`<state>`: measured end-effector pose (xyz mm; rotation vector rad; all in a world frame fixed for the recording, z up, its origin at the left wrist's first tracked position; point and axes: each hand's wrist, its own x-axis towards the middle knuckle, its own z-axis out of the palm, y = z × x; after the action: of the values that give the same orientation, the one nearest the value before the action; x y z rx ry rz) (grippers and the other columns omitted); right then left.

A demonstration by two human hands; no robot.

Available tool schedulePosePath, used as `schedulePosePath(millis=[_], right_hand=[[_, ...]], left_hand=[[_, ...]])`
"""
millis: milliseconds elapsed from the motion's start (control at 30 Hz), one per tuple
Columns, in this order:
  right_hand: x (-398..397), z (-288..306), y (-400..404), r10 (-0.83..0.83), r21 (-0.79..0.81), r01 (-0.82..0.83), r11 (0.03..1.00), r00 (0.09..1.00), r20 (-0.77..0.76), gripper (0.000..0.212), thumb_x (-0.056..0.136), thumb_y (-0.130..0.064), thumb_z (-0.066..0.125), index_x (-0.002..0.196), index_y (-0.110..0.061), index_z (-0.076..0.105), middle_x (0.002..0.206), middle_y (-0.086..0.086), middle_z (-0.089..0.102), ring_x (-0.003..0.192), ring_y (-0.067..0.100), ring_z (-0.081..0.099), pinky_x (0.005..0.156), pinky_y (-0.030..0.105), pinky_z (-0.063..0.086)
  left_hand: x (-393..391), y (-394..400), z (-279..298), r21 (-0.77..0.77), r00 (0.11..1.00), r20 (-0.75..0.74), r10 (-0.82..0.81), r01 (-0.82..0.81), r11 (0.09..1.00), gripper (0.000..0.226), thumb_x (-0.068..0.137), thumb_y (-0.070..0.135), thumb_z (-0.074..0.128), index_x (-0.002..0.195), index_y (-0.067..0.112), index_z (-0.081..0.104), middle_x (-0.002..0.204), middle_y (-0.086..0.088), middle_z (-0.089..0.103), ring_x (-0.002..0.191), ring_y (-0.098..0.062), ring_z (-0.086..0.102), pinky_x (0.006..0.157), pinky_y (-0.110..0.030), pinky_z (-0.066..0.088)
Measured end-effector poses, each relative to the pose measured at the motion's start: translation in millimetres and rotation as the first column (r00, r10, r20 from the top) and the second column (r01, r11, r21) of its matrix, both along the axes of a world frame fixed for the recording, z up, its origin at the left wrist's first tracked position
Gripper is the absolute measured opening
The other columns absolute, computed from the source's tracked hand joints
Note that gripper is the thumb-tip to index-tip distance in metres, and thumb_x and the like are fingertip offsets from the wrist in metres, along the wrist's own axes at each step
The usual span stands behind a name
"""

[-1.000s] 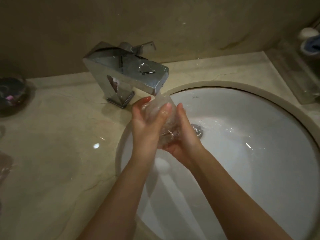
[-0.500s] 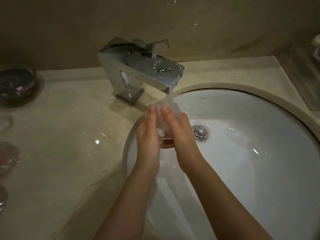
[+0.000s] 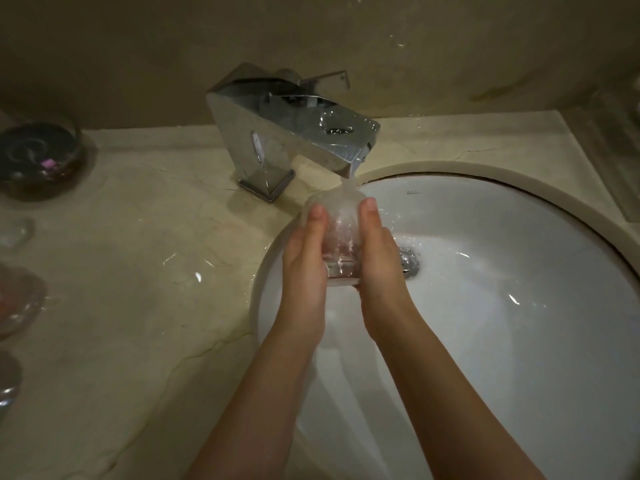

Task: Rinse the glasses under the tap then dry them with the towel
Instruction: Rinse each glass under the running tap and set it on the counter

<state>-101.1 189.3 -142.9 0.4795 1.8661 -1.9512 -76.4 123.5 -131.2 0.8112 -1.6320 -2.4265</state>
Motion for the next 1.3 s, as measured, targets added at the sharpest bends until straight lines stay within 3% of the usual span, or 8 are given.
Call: schedulePosePath(millis=[200, 400, 500, 633, 833, 1033, 1133, 1300], right_hand=[[3, 6, 5, 0.009, 0.005, -0.009, 1.000, 1.000, 0.011, 0.081, 0.051, -0.084, 0.066, 0.102, -0.023, 0.054, 0.104, 0.002, 0.069, 0.096, 0.020, 0.070, 0.091, 0.047, 0.054], [4, 6, 15, -0.069, -0.076, 0.069, 0.995, 0.998, 0.001, 0.051, 0.079, -0.066, 0.061, 0.099, -0.020, 0.053, 0.094, 0.003, 0.069, 0.093, 0.024, 0.071, 0.088, 0.053, 0.055], [2, 7, 21, -0.042, -0.061, 0.041, 0.997, 0.999, -0.013, 0.059, 0.076, -0.067, 0.064, 0.104, -0.015, 0.057, 0.098, 0.010, 0.071, 0.092, 0.027, 0.072, 0.084, 0.056, 0.056], [3, 15, 32, 0.003, 0.046, -0.002, 0.999, 1.000, -0.028, 0.064, 0.071, -0.073, 0.064, 0.105, -0.019, 0.053, 0.102, 0.005, 0.066, 0.095, 0.020, 0.068, 0.088, 0.047, 0.055], [-12, 43, 46, 0.051, 0.133, -0.037, 0.990, 0.993, -0.104, 0.032, 0.095, -0.039, 0.053, 0.123, -0.022, 0.051, 0.117, -0.009, 0.057, 0.111, 0.009, 0.055, 0.105, 0.041, 0.044], [-58, 106, 22, 0.201, 0.136, -0.167, 0.977, 0.931, -0.305, 0.054, 0.093, -0.053, 0.045, 0.140, -0.026, 0.048, 0.143, -0.010, 0.050, 0.132, 0.008, 0.044, 0.114, 0.035, 0.033], [-78, 124, 5, 0.329, 0.233, -0.261, 0.937, 0.886, -0.328, 0.054, 0.100, -0.047, 0.042, 0.148, -0.023, 0.040, 0.152, -0.006, 0.040, 0.140, 0.010, 0.035, 0.108, 0.019, 0.022], [-84, 124, -7, 0.400, 0.278, -0.324, 0.904, 0.870, -0.288, 0.054, 0.098, -0.050, 0.044, 0.146, -0.024, 0.043, 0.146, -0.002, 0.048, 0.134, 0.016, 0.043, 0.107, 0.022, 0.028]], left_hand=[[4, 4, -4, -0.050, 0.999, -0.012, -0.052, 0.051, 0.997, 0.064, 0.077, 0.055, 0.055, 0.126, 0.013, 0.059, 0.110, -0.008, 0.072, 0.097, -0.018, 0.071, 0.072, -0.025, 0.055], [1, 1, -1, 0.022, 0.991, -0.006, -0.134, 0.134, 0.991, 0.057, 0.084, 0.053, 0.062, 0.126, 0.015, 0.061, 0.110, -0.009, 0.073, 0.098, -0.024, 0.071, 0.078, -0.039, 0.057], [3, -2, -3, -0.022, 0.980, 0.001, -0.198, 0.198, 0.980, 0.059, 0.083, 0.049, 0.068, 0.132, 0.019, 0.055, 0.116, -0.006, 0.071, 0.103, -0.025, 0.070, 0.080, -0.043, 0.057], [8, -2, 6, -0.093, 0.979, 0.046, -0.198, 0.201, 0.975, 0.064, 0.076, 0.045, 0.073, 0.132, 0.022, 0.051, 0.110, -0.002, 0.072, 0.092, -0.017, 0.073, 0.074, -0.033, 0.057], [14, 1, 19, -0.118, 0.992, 0.053, -0.117, 0.123, 0.985, 0.053, 0.081, 0.019, 0.073, 0.130, 0.018, 0.054, 0.112, -0.004, 0.069, 0.088, -0.013, 0.073, 0.063, -0.021, 0.056], [14, 7, 16, -0.010, 0.983, 0.114, -0.142, 0.144, 0.989, 0.065, 0.061, 0.030, 0.089, 0.118, 0.030, 0.055, 0.111, -0.003, 0.069, 0.086, -0.014, 0.070, 0.075, -0.034, 0.055], [17, 7, 17, 0.014, 0.979, 0.141, -0.145, 0.144, 0.989, 0.064, 0.059, 0.029, 0.084, 0.116, 0.032, 0.055, 0.108, -0.002, 0.071, 0.090, -0.017, 0.072, 0.080, -0.041, 0.058], [20, 7, 20, 0.034, 0.978, 0.165, -0.130, 0.126, 0.991, 0.067, 0.054, 0.034, 0.084, 0.115, 0.036, 0.057, 0.109, -0.004, 0.072, 0.094, -0.023, 0.072, 0.075, -0.038, 0.057]])
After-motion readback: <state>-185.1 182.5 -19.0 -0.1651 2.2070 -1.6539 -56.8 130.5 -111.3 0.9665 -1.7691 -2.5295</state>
